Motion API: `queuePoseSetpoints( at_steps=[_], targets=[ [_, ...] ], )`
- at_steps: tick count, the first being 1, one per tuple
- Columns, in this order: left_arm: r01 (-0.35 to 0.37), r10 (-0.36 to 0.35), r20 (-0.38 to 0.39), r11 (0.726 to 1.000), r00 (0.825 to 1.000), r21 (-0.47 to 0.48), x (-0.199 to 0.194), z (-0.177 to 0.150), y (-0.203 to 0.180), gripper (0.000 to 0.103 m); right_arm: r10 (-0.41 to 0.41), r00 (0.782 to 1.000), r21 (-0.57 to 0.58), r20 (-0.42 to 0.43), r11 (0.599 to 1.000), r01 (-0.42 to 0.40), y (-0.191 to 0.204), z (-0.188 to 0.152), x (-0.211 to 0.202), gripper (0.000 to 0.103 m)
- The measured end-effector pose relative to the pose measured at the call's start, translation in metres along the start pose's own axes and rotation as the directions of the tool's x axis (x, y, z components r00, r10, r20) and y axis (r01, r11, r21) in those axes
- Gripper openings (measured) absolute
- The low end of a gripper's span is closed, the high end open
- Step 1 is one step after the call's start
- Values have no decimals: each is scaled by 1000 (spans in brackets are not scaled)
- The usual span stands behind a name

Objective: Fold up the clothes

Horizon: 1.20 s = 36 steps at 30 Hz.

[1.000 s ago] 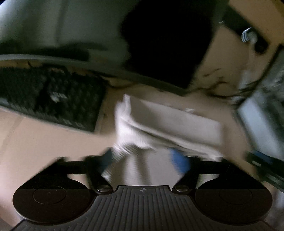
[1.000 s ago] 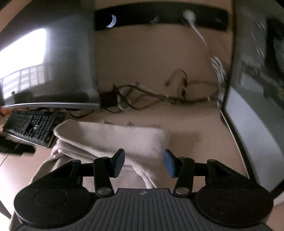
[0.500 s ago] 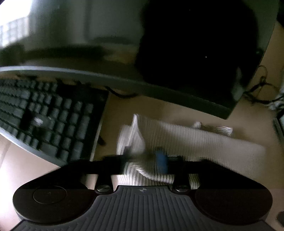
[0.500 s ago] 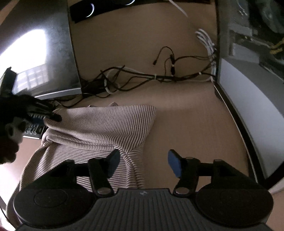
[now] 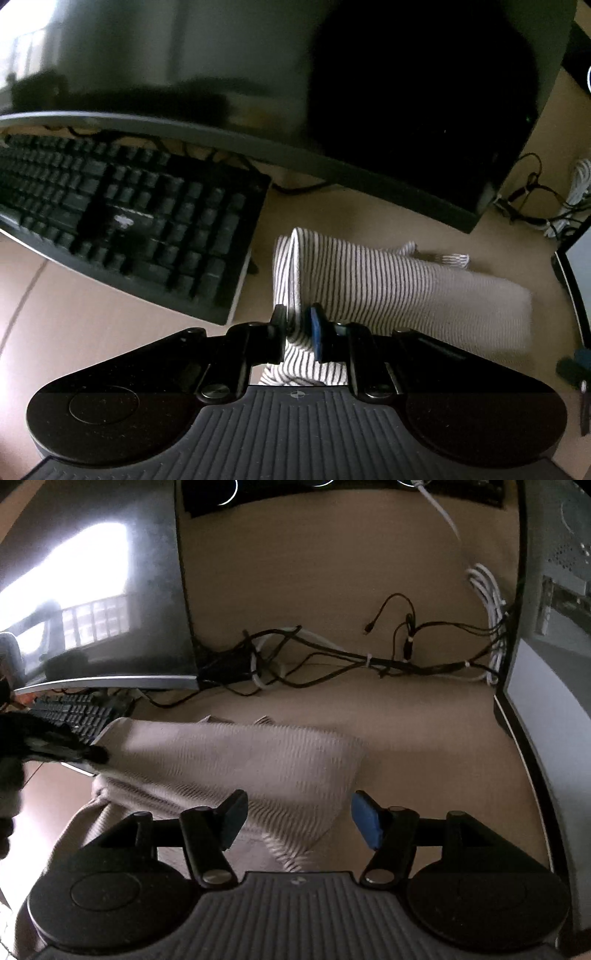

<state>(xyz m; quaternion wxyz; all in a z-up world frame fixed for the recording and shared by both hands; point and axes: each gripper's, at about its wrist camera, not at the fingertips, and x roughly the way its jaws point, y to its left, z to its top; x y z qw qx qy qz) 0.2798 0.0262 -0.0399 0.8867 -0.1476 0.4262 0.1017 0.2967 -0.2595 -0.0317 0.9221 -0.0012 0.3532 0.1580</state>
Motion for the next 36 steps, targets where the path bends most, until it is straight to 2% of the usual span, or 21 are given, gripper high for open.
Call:
queuePoseSetpoints(
  at_steps=[3, 5, 8, 9, 11, 12, 15, 16, 17, 19, 25, 29, 34, 36],
  targets=[
    [39, -40, 51, 999, 998, 10, -21, 1, -3, 22, -15, 1000, 30, 7, 999, 15, -4, 10, 2, 63],
    [109, -112, 79, 993, 991, 41, -34, 2, -14, 41, -10, 1000, 25, 13, 1000, 10, -3, 14, 0, 63],
    [231, -241, 63, 964, 969, 131, -33, 0, -31, 60, -5, 1000, -20, 4, 1000, 5, 0, 21, 2, 63],
    [250, -261, 47, 955, 964, 160, -30, -3, -37, 61, -2, 1000, -33, -2, 999, 2, 0, 25, 5, 61],
    [253, -254, -14, 952, 967, 174, -12, -9, -46, 61, 31, 999, -44, -11, 999, -32, 3, 35, 10, 38],
    [250, -245, -51, 952, 968, 174, 0, -12, -49, 60, 49, 999, -46, -14, 998, -50, 4, 40, 12, 35],
    [253, -233, -161, 960, 959, 119, 30, -23, -48, 60, 69, 998, -79, -13, 994, -70, 8, 53, 20, 35],
    [261, -240, -177, 960, 954, 105, 35, -26, -47, 63, 68, 998, -93, -15, 993, -69, 10, 57, 25, 35],
    [273, -252, -190, 958, 949, 92, 37, -28, -45, 73, 68, 997, -93, -21, 993, -69, 11, 61, 30, 37],
    [307, -289, -202, 949, 936, 65, 38, -27, -44, 79, 80, 996, -62, -49, 995, -83, 7, 68, 46, 40],
    [331, -324, -210, 944, 922, -4, 46, -23, -38, 88, 136, 985, 74, -110, 989, -128, -10, 81, 103, 40],
    [327, -317, -211, 945, 925, 15, 53, -25, -45, 93, 170, 977, 113, -130, 981, -155, -11, 82, 141, 39],
    [298, -277, -218, 952, 936, 70, 54, -27, -55, 94, 200, 964, 108, -173, 977, -183, -5, 69, 180, 40],
    [299, -275, -218, 951, 936, 81, 54, -28, -55, 95, 196, 968, 68, -156, 980, -188, -1, 65, 182, 32]
  ],
)
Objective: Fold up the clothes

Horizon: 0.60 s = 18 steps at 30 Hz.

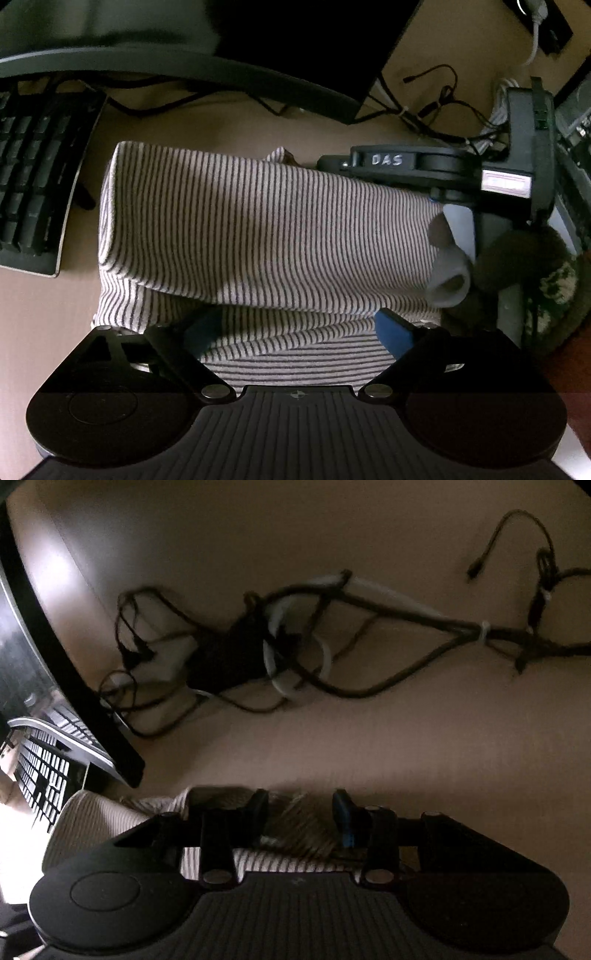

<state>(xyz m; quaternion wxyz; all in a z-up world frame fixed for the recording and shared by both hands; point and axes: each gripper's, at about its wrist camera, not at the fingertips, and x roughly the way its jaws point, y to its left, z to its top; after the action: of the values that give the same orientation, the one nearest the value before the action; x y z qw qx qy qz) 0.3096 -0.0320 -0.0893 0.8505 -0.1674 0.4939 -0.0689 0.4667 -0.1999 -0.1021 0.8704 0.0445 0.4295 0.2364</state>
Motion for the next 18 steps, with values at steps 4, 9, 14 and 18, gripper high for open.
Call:
queuePoseSetpoints(
  at_steps=[4, 9, 14, 18],
  targets=[
    [6, -6, 0, 1000, 1000, -10, -2, 1, 3, 95, 7, 1000, -18, -2, 1000, -7, 2, -3, -3, 7],
    [43, -42, 23, 999, 999, -33, -19, -3, 12, 95, 75, 997, 50, 32, 996, -77, -1, -7, -39, 6],
    [65, -63, 36, 997, 997, -51, -31, -9, 23, 95, 149, 988, 92, 44, 984, -153, 10, -25, -86, 6],
    [82, -81, 67, 997, 994, -12, -51, -11, 24, 95, 173, 984, 110, 37, 978, -177, 22, -48, -111, 5]
  ],
)
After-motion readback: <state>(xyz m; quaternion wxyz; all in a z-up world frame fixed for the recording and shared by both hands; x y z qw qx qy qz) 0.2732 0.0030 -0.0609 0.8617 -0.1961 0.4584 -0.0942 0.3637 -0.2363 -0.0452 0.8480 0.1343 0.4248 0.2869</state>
